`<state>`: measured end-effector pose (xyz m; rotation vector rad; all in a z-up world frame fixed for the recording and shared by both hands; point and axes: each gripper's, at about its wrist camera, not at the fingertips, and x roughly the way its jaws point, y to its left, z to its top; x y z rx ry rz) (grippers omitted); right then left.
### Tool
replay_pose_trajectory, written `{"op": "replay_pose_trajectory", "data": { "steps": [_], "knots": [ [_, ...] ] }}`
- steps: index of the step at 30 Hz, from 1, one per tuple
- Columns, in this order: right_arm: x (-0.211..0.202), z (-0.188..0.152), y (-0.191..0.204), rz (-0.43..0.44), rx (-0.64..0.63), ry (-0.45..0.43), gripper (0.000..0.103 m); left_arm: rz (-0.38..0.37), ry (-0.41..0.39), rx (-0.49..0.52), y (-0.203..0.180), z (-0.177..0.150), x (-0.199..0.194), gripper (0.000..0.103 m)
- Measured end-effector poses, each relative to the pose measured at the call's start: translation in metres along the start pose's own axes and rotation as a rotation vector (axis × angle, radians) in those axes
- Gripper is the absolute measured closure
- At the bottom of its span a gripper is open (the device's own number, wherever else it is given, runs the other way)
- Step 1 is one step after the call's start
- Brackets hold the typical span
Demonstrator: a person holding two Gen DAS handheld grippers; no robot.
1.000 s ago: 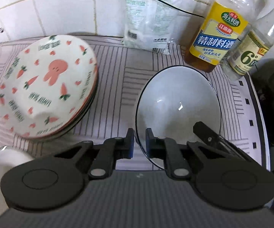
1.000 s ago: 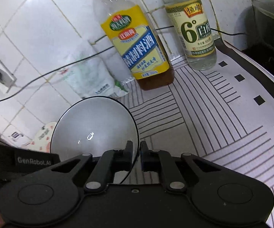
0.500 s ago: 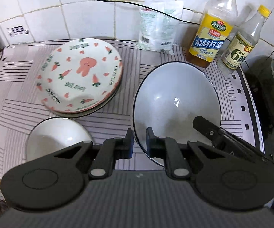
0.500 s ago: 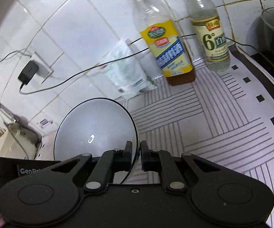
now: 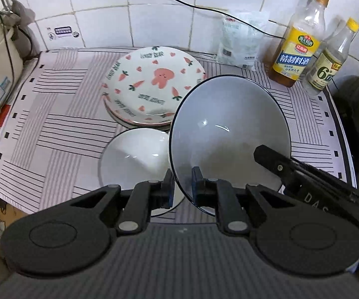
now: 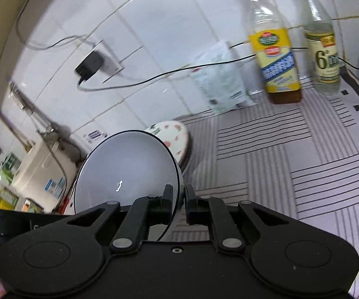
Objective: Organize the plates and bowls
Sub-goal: 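Lift the bowl with both grippers and carry it toward the bowl stack, then carry the held bowl over the nested white bowls with both grippers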
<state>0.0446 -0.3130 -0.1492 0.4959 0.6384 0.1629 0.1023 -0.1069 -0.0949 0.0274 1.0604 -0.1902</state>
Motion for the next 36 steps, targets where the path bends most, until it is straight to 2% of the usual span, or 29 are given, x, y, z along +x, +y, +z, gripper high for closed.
{"op": "replay_pose_trajectory", "data": {
  "steps": [4,10,14,17,21,25,28,33,36],
  "knots": [
    [0.000,-0.004,0.017,0.017,-0.035,0.022,0.090,-0.017,-0.002,-0.048,0.020,-0.007,-0.007,0.090],
    [0.009,-0.009,0.039,0.036,-0.095,0.042,0.090,0.010,-0.008,-0.091,0.043,-0.013,-0.006,0.089],
    [0.022,-0.015,0.046,0.073,-0.095,0.026,0.089,0.016,-0.003,-0.105,0.057,-0.013,0.005,0.087],
    [0.030,-0.025,0.052,0.057,-0.112,-0.032,0.089,0.037,-0.007,-0.126,0.061,-0.014,0.014,0.087],
    [0.042,-0.036,0.062,0.008,-0.166,-0.033,0.089,0.028,0.064,-0.152,0.066,-0.015,0.028,0.085],
    [0.049,-0.041,0.065,-0.022,-0.221,-0.034,0.090,0.038,0.099,-0.143,0.067,-0.015,0.037,0.083],
    [0.051,-0.047,0.072,-0.061,-0.299,-0.069,0.090,0.039,0.159,-0.147,0.068,-0.012,0.044,0.082],
    [0.062,-0.046,0.070,-0.068,-0.291,-0.036,0.090,0.043,0.229,-0.146,0.070,-0.006,0.055,0.082],
    [0.067,-0.047,0.070,-0.075,-0.294,-0.025,0.090,0.042,0.243,-0.156,0.073,-0.006,0.060,0.081]
  ]
}}
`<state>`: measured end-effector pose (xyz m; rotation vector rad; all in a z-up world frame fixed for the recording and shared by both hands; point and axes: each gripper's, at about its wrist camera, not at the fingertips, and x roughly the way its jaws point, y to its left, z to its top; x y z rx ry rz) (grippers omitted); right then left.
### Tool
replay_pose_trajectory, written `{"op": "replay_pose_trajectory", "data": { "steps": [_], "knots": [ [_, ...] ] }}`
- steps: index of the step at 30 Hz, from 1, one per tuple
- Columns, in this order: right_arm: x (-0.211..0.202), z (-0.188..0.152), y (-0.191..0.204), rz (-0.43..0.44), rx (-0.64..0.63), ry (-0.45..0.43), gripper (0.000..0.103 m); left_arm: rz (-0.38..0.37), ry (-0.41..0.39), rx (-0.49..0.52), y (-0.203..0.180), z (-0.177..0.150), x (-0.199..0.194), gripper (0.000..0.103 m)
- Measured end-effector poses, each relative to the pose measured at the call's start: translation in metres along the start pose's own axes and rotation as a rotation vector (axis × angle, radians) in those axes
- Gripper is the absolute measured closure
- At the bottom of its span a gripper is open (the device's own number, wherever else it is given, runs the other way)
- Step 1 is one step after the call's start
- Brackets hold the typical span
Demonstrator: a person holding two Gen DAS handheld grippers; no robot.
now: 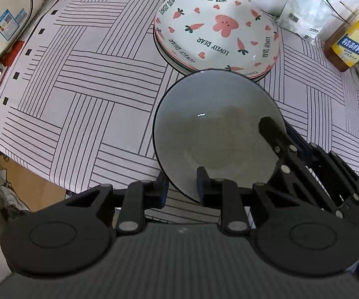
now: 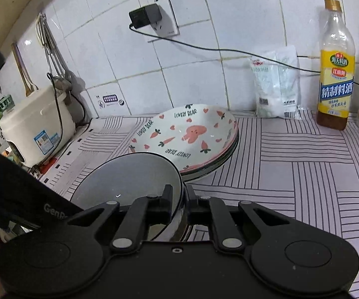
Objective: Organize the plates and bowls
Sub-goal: 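Carry the held bowl over the nested white bowls with both grippers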
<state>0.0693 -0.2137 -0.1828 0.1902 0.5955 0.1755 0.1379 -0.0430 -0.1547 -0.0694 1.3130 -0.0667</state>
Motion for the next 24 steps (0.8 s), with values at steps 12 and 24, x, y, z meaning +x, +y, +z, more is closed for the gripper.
{"op": "replay_pose_trajectory", "data": {
  "steps": [12,24],
  "knots": [
    [0.002,0.000,0.010,-0.047,-0.120,-0.041,0.090,-0.028,-0.032,0.006,0.005,-0.002,0.006,0.075],
    [-0.034,0.006,-0.001,-0.026,-0.064,-0.073,0.087,-0.019,-0.105,0.084,-0.007,-0.010,-0.013,0.057]
  ]
}}
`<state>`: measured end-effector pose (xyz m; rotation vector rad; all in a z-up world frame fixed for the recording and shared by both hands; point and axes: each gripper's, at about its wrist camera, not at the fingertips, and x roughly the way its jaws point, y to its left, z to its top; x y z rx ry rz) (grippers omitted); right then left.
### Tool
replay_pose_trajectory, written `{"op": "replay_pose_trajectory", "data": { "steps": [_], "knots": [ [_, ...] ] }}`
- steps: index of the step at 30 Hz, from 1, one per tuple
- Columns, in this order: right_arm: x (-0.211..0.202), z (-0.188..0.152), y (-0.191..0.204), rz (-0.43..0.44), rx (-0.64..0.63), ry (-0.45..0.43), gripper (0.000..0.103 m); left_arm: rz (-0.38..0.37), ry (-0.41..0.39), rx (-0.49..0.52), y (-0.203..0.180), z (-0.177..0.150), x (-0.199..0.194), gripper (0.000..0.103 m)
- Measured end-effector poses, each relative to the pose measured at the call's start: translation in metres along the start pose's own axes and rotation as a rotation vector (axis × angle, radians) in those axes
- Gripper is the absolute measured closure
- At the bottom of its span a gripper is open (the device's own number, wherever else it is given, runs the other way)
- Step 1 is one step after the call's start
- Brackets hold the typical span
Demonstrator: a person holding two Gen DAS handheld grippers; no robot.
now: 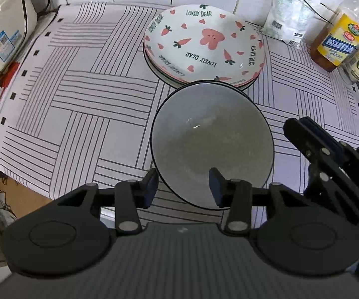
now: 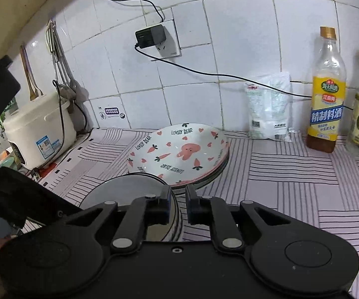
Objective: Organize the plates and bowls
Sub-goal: 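Carry the held bowl over the nested white bowls with both grippers, then lower the held bowl into the nested white bowls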
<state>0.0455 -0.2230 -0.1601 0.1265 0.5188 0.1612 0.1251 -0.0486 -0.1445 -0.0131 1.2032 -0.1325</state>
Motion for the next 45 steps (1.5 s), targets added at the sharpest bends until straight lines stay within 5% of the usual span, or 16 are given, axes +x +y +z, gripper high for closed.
{"op": "replay_pose_trajectory", "data": {
  "steps": [6,12,18,26,28,34,42,45],
  "knots": [
    [-0.017,0.007,0.002,-0.093,-0.049,0.007,0.080,0.004,-0.049,0.104,-0.008,-0.011,-0.019,0.046],
    [-0.035,0.010,0.001,-0.082,-0.076,-0.011,0.066,-0.006,-0.089,0.163,-0.002,-0.025,-0.035,0.040],
    [-0.051,-0.003,0.005,-0.010,-0.132,-0.046,0.039,-0.051,-0.139,0.162,0.017,-0.038,-0.046,0.038],
    [-0.043,-0.039,0.002,0.101,-0.124,-0.018,0.025,-0.120,-0.222,0.099,0.054,-0.050,-0.042,0.037],
    [-0.035,-0.051,0.001,0.113,-0.125,-0.009,0.010,-0.132,-0.220,0.071,0.060,-0.050,-0.039,0.036],
    [0.011,-0.078,0.007,0.110,-0.237,0.052,0.010,-0.175,-0.246,0.054,0.068,-0.044,-0.029,0.027],
    [0.057,-0.102,0.014,0.146,-0.190,0.029,0.009,-0.216,-0.273,0.029,0.073,-0.028,0.002,0.025],
    [0.065,-0.104,0.017,0.145,-0.204,-0.001,0.007,-0.212,-0.191,0.075,0.065,-0.019,0.016,0.030]
  ]
}}
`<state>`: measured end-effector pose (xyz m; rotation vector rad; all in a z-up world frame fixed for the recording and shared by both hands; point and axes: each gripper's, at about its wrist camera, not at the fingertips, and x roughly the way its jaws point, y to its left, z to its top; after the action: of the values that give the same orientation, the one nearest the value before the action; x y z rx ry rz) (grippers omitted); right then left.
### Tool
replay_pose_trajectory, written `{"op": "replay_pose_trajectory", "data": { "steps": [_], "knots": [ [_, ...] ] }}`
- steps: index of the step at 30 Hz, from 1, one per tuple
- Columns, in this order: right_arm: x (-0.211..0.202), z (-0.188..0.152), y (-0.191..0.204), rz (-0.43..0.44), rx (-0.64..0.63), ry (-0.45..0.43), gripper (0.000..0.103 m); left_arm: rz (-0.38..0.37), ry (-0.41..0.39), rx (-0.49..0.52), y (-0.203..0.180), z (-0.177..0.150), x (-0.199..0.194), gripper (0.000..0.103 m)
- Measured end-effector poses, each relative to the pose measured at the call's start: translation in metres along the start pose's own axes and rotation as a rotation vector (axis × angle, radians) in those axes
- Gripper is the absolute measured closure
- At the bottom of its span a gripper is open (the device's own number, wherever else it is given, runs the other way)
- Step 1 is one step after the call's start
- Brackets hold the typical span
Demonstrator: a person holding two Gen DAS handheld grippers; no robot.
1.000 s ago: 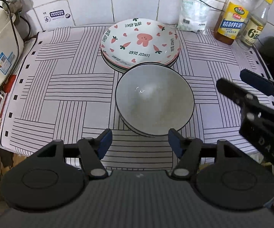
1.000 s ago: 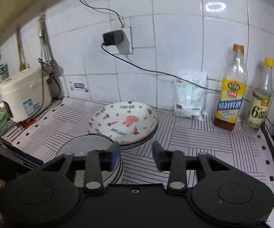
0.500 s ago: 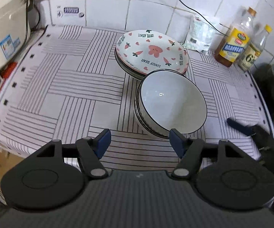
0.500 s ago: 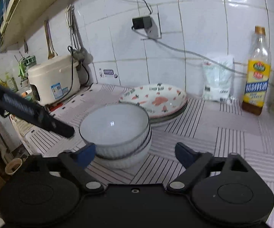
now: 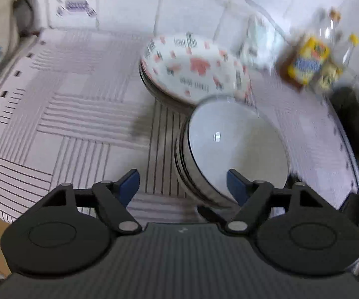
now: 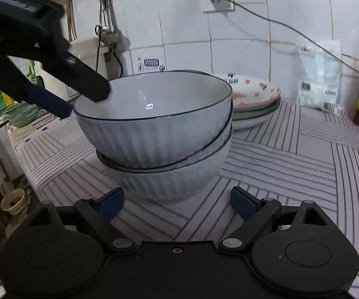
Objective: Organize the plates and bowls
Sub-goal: 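Lower the held bowl into the nested white bowls, then grip the three nested bowls with both grippers and lift them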
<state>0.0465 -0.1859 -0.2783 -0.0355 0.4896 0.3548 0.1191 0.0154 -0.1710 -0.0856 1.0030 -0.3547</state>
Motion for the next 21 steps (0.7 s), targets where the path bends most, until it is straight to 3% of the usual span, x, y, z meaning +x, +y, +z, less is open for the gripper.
{"op": "replay_pose_trajectory", "data": {
  "steps": [6,12,16,21],
  "knots": [
    [0.009,0.005,0.002,0.045,-0.028,-0.025,0.006,-0.003,-0.015,0.004,-0.003,0.004,0.013,0.035],
    [0.014,0.017,0.000,0.072,-0.004,0.022,0.006,-0.016,-0.010,-0.003,-0.003,0.008,0.030,0.057],
    [0.017,0.016,-0.002,0.091,0.004,0.016,0.005,-0.043,-0.031,-0.095,0.005,0.006,0.037,0.062],
    [0.016,0.017,-0.002,0.091,0.002,0.019,0.006,-0.057,-0.051,-0.118,0.007,0.003,0.038,0.065]
  ]
}}
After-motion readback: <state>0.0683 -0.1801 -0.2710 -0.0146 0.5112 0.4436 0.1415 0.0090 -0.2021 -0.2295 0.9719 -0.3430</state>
